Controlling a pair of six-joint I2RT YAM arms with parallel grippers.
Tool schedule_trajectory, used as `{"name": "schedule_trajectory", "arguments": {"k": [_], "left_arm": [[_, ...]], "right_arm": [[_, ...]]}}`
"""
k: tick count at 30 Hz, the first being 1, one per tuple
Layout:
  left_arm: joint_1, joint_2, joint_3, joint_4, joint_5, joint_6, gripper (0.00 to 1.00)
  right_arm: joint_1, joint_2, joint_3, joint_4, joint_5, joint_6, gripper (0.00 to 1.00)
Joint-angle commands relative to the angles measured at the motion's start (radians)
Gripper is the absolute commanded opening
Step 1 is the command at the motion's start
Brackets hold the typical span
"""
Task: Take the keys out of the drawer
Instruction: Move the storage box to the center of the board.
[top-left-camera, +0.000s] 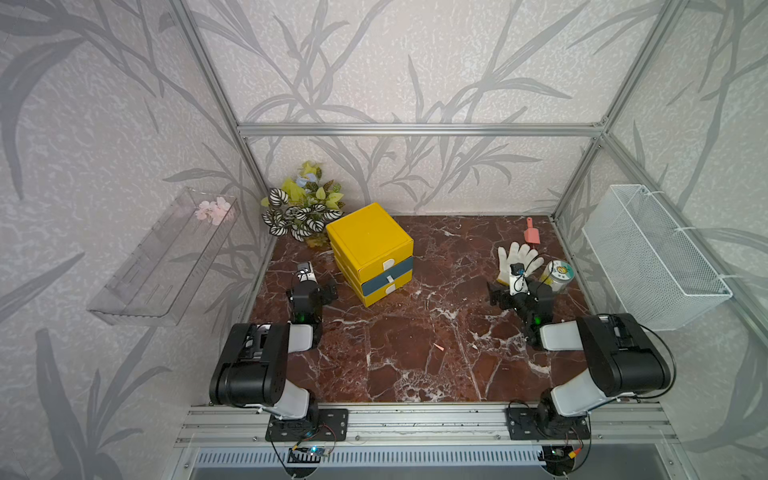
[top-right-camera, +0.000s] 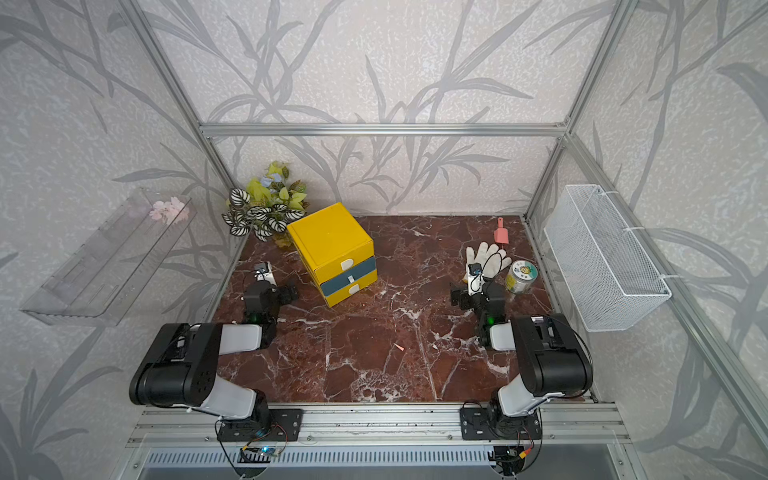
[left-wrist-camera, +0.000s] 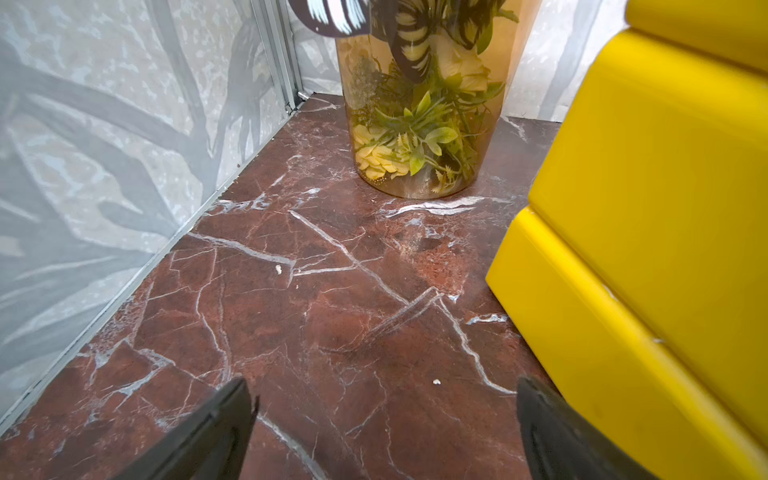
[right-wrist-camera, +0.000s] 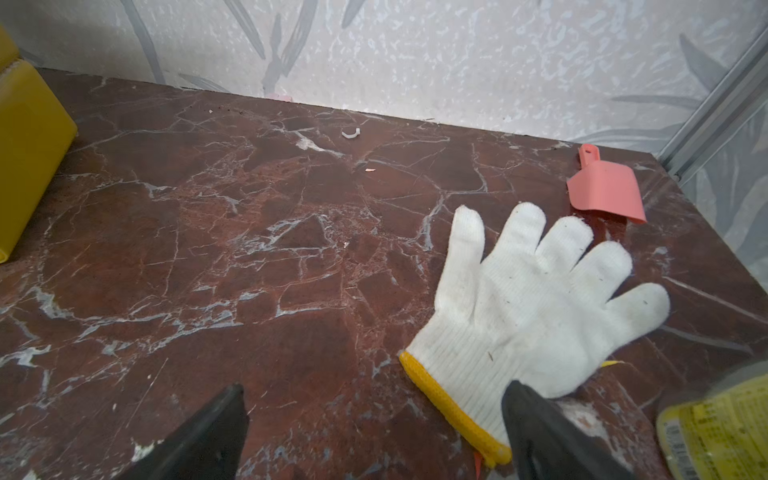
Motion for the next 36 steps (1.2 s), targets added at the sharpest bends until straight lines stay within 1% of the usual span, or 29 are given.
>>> {"name": "schedule_trajectory", "arguments": {"k": [1, 13, 16, 20, 23, 24, 26, 27, 28, 30, 31, 33, 36], "left_arm": [[0.006, 0.010, 0.018, 0.018, -0.010, 0.010, 1.00], [0.006, 0.010, 0.019, 0.018, -0.011, 0.010, 1.00], [0.006, 0.010, 0.019, 0.018, -0.011, 0.010, 1.00], [0.006, 0.011, 0.019, 0.018, -0.011, 0.010, 1.00], [0.006, 0.007, 0.016, 0.021, -0.011, 0.009, 1.00], [0.006, 0.003, 0.015, 0.022, -0.029, 0.005, 0.99], [0.004, -0.039, 0.005, 0.015, -0.050, -0.001, 0.94], [0.003, -0.078, 0.009, -0.019, -0.052, 0.006, 0.93], [-0.001, -0.126, 0.026, -0.100, -0.062, 0.002, 0.90], [-0.009, -0.212, 0.079, -0.287, -0.113, -0.034, 0.85], [-0.010, -0.244, 0.097, -0.356, -0.146, -0.072, 0.84], [-0.016, -0.294, 0.102, -0.402, -0.180, -0.148, 0.78], [-0.016, -0.350, 0.097, -0.417, -0.172, -0.267, 0.68]], "right_arm": [[0.004, 0.011, 0.023, 0.034, -0.007, -0.009, 0.99], [0.004, 0.011, 0.025, 0.033, -0.008, -0.009, 0.99], [0.004, 0.010, 0.028, 0.024, 0.021, 0.000, 0.99], [0.004, 0.010, 0.029, 0.024, 0.021, 0.002, 0.99], [0.005, -0.038, -0.005, 0.055, -0.021, -0.017, 0.99], [0.012, -0.075, -0.001, 0.010, 0.005, -0.018, 0.99], [0.041, -0.159, 0.045, -0.136, 0.108, -0.021, 1.00], [0.058, -0.206, 0.089, -0.265, 0.143, -0.030, 1.00], [0.074, -0.245, 0.130, -0.341, 0.173, -0.019, 0.99], [0.086, -0.304, 0.205, -0.440, 0.153, 0.044, 0.95], [0.100, -0.324, 0.244, -0.487, 0.139, 0.080, 0.93], [0.139, -0.335, 0.329, -0.569, 0.140, 0.145, 0.90], [0.213, -0.270, 0.505, -0.713, 0.078, 0.223, 0.87]]}}
